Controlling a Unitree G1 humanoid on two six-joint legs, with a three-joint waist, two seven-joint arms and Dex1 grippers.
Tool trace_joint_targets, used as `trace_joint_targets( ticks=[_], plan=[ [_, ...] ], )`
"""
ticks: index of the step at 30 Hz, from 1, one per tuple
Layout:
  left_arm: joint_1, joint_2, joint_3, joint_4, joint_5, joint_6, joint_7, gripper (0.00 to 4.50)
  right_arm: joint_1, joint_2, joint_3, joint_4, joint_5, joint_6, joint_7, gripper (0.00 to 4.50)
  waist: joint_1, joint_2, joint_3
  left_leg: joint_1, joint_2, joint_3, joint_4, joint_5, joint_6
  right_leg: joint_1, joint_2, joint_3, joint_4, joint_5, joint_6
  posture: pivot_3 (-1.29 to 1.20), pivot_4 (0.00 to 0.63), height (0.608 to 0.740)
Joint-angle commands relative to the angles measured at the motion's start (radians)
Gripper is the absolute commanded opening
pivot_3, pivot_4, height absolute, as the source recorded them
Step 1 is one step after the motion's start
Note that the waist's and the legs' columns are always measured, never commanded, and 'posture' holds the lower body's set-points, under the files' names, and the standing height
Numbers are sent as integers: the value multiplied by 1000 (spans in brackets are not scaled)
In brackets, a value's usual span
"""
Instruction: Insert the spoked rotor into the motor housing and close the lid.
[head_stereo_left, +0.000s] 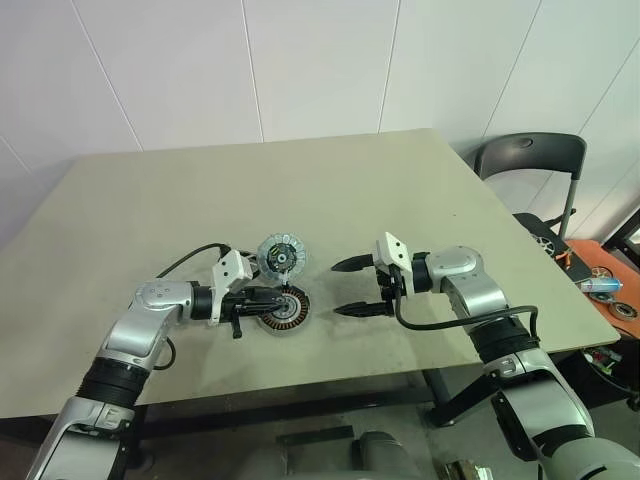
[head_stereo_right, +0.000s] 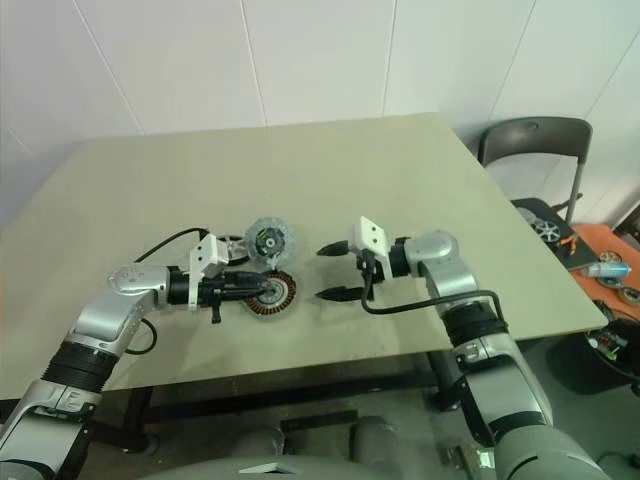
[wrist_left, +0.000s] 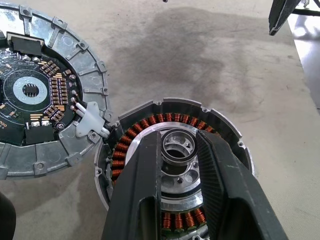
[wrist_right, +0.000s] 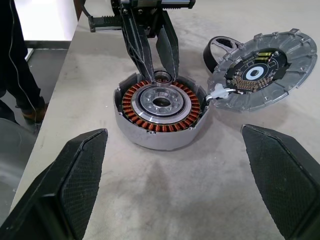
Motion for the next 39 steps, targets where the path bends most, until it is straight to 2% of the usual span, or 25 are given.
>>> trace_joint_targets(
  ticks=[1,17,30,35,39],
  plan=[
    [-27,-4,8,7,8,-1,0,676,-6,-7,-16,-47,22,0,-3,4500,0,0,0,0,0,0,0,0,0,0,0,0,0,0,0,0,0,740],
    [-44,-21,1,35,30,3,-9,676,-6,-5,-20,-53,24,8,-13,4500,0,0,0,0,0,0,1,0,0,0,0,0,3,0,0,0,0,740],
    [-50,-27,9,2,-4,101,-11,676,-9,1,-19,-43,23,-3,-17,4500,0,0,0,1,0,0,2,0,0,-1,0,0,4,0,0,0,0,740],
    [-61,-34,23,-26,-35,142,-7,2307,-8,0,-18,-40,21,-5,-20,4500,0,0,0,1,0,0,2,0,0,-1,0,0,5,0,0,0,0,740],
    [-74,-39,35,-20,-25,107,14,3576,-9,3,-17,-40,20,-5,-21,4500,-2,0,0,1,0,0,2,0,0,-1,0,0,5,0,0,0,0,740]
  ],
)
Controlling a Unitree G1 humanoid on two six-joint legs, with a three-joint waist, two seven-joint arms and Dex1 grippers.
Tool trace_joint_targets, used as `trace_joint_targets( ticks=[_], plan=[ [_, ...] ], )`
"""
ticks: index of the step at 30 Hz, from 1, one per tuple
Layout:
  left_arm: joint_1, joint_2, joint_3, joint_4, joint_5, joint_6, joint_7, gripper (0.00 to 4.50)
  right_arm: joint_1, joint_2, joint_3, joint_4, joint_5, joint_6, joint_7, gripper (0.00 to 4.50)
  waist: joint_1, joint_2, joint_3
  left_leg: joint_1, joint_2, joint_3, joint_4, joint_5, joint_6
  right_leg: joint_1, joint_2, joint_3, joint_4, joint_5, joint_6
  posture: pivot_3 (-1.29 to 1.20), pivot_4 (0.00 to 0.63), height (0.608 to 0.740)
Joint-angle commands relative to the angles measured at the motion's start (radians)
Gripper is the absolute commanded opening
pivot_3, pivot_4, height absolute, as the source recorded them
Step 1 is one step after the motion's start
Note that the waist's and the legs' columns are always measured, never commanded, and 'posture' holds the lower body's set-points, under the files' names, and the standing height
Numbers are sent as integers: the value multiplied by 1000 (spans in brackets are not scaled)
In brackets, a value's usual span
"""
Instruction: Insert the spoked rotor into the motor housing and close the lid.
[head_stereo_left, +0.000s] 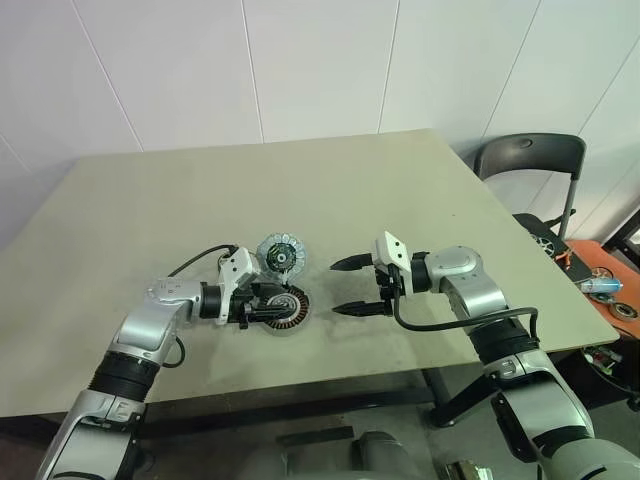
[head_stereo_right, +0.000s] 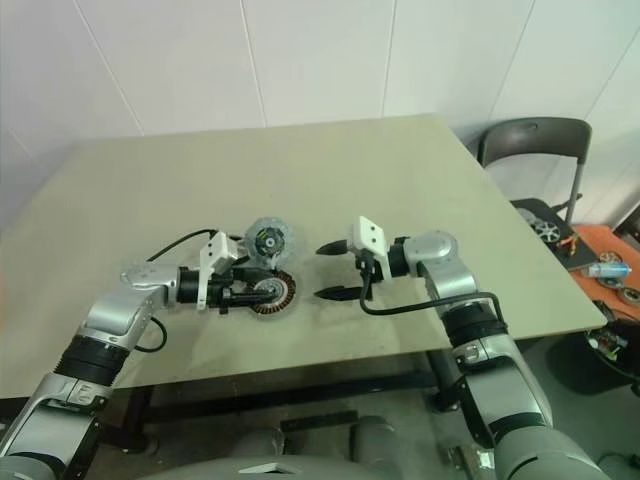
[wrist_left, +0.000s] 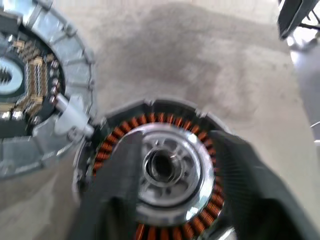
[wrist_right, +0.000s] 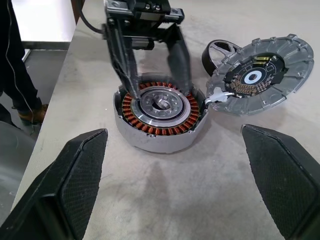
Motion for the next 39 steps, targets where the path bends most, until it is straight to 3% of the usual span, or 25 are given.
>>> trace_joint_targets(
  ticks=[1,3,11,13,19,24,33,39],
  plan=[
    [-34,6,40,-31,-18,-16,1,3887,-11,2,-16,-20,20,-14,-6,4500,-1,0,0,0,0,0,0,0,0,0,0,0,0,0,0,0,0,740],
    [-32,21,40,-44,-12,-25,-10,4483,-12,4,-16,-20,20,-15,-7,4500,-1,0,0,0,0,0,0,0,0,0,0,0,0,0,0,0,0,740],
    [11,96,156,-174,-61,-4,27,4483,-17,13,10,-48,-7,31,-54,4500,-2,0,0,0,0,0,0,0,0,-1,0,0,0,0,0,0,0,740],
    [64,130,228,-232,-95,25,51,4483,-40,15,51,-67,-55,103,-94,4500,-5,0,0,0,0,0,-1,0,0,-1,0,1,0,0,0,0,0,740],
    [300,173,470,-384,-213,110,135,4483,-125,78,55,-126,21,349,-96,4500,-3,0,0,0,1,-2,-2,0,0,-4,1,3,2,0,0,0,0,740],
    [484,152,586,-482,-257,127,195,4500,-172,123,94,-139,36,452,-79,3259,2,0,0,0,1,-2,-1,0,0,-2,-1,2,1,-1,-2,0,0,740],
    [653,116,683,-575,-308,123,269,4500,-214,200,160,-34,-21,428,-133,36,-4,0,0,0,1,0,-1,0,0,-2,0,1,1,-2,-4,0,0,740],
    [702,116,711,-586,-323,113,281,4500,-237,253,175,74,-62,379,-176,36,-5,0,0,0,1,1,-2,0,0,-3,0,1,1,-2,-4,0,0,740]
  ],
)
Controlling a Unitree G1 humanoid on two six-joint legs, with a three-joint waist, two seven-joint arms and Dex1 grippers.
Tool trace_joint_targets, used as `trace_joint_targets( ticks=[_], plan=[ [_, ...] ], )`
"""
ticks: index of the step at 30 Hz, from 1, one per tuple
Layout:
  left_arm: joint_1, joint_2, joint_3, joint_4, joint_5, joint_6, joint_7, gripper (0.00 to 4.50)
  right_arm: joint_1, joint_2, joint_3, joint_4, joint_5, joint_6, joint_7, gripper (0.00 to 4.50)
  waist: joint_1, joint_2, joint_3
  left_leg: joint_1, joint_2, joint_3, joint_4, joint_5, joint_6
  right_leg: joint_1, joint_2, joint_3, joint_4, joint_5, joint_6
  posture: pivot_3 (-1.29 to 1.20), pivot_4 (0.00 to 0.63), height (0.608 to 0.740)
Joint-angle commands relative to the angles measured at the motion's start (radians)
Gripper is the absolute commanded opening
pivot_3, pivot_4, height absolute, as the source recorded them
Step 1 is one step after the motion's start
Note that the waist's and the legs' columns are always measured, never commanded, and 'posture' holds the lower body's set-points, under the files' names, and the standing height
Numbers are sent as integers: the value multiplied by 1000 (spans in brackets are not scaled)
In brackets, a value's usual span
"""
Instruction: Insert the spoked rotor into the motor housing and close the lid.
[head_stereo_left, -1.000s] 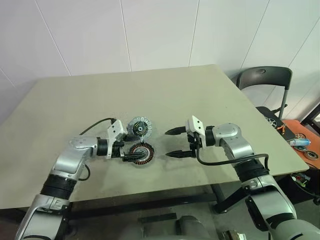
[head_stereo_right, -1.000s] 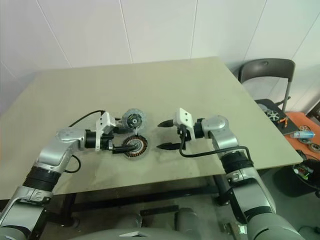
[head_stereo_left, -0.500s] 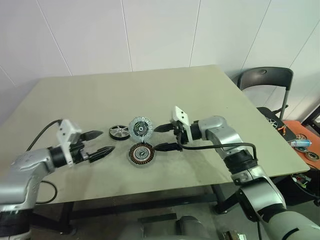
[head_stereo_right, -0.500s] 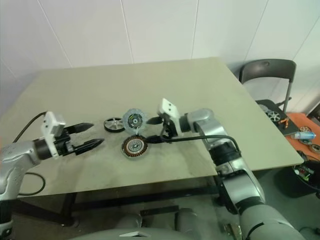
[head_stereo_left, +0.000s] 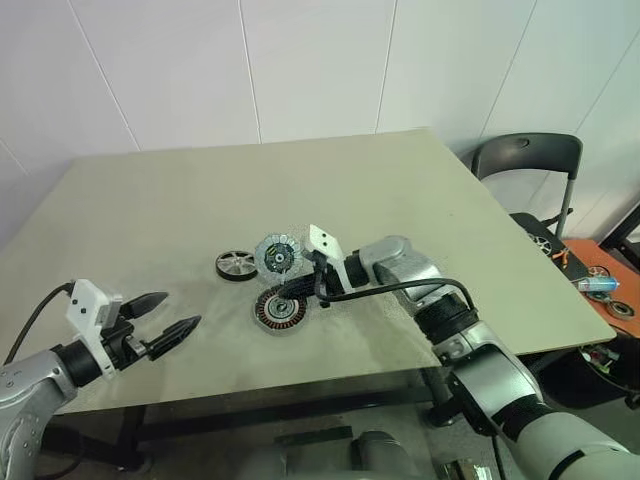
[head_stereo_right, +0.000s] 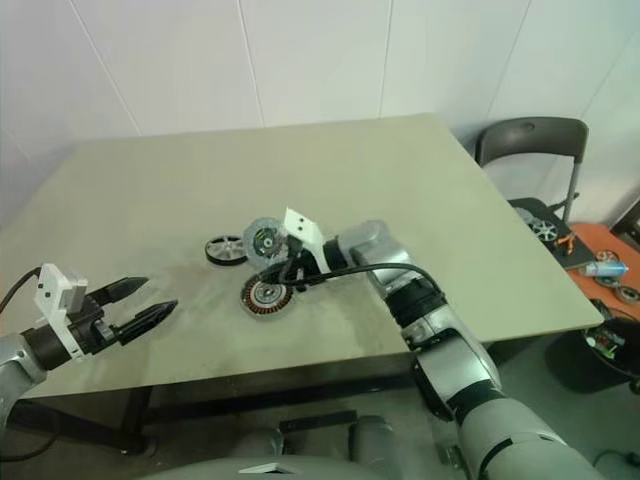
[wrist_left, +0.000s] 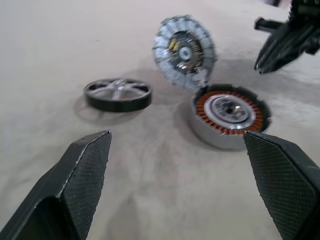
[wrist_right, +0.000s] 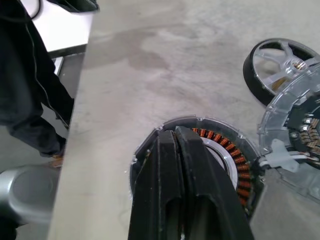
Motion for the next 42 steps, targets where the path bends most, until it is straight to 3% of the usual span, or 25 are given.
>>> trace_joint_targets(
  ticks=[1,18,32,42],
  plan=[
    [11,6,40,-42,-20,-18,7,4500,-50,26,-6,41,-15,-41,-19,36,0,0,0,0,0,0,0,0,0,0,0,0,0,0,0,0,0,740],
    [28,-11,27,-54,-23,-30,28,4500,-23,33,53,218,-128,-150,-20,36,-1,0,0,0,0,1,0,0,0,0,0,0,0,0,0,0,0,740],
    [28,-18,28,-54,-23,-35,37,4500,-82,90,-105,151,18,-49,6,36,-1,1,0,0,0,0,-1,0,0,-1,0,0,0,0,0,0,0,740],
    [38,-29,22,-59,-22,-39,49,4500,-42,93,-30,189,-57,-87,-18,36,-1,1,0,0,0,0,-1,0,0,0,0,0,0,0,0,0,0,740]
  ],
)
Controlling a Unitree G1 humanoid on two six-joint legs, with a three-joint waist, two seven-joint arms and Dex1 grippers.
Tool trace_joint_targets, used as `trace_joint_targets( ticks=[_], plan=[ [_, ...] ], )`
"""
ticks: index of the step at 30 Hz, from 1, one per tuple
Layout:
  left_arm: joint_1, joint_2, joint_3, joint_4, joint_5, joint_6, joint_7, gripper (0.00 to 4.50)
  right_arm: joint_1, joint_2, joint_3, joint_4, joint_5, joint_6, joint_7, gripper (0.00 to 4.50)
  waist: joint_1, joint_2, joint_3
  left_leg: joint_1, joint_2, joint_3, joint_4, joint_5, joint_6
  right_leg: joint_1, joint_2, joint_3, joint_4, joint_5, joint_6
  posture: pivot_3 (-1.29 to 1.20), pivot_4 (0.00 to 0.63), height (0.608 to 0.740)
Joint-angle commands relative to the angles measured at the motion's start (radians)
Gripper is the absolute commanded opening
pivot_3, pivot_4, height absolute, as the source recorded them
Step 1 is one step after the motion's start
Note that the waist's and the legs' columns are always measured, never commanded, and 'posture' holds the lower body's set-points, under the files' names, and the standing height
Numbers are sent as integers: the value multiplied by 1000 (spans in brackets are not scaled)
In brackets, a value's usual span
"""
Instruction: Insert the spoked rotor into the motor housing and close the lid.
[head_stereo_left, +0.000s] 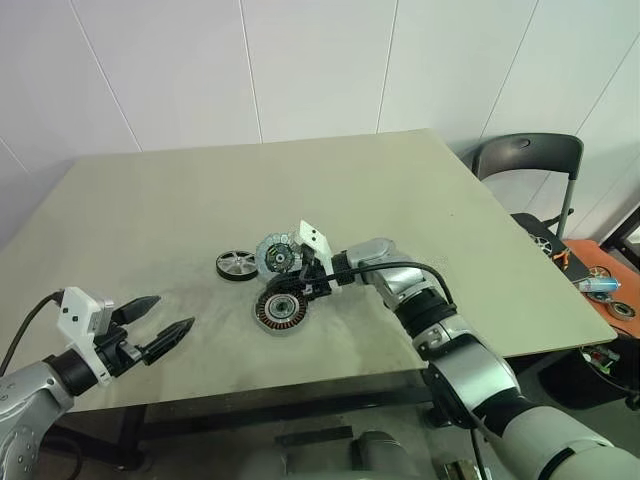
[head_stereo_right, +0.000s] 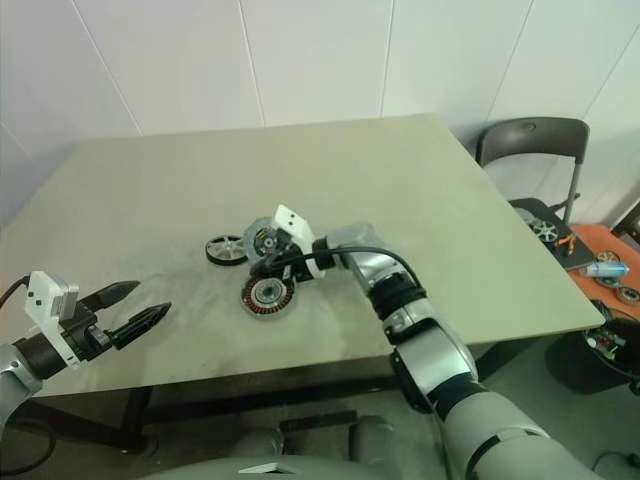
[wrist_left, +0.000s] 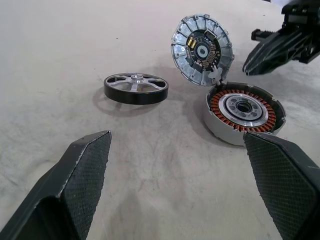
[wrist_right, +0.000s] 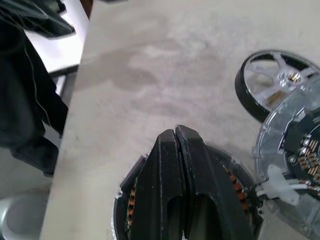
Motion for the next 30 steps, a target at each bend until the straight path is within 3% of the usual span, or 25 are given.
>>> trace_joint_targets(
  ticks=[1,9,17,30],
  plan=[
    [-2,1,7,-35,-12,-16,6,4500,11,3,30,28,-37,-21,-13,36,0,0,0,0,0,0,0,0,0,0,0,0,0,0,0,0,0,740],
    [-1,-2,7,-40,-15,-17,13,4500,6,-8,33,197,-84,-101,-38,36,1,0,0,1,0,0,0,0,0,2,0,0,0,0,0,0,0,740],
    [-11,-5,4,-30,-8,-26,25,4500,-58,7,-87,122,26,-33,-2,36,0,0,0,0,0,0,1,0,0,1,0,0,0,0,0,0,0,740],
    [-29,-24,1,-15,8,-53,68,4500,-33,-54,-75,-45,54,40,82,36,0,0,0,0,0,0,-1,0,0,0,0,0,0,-1,-1,0,0,740]
  ],
)
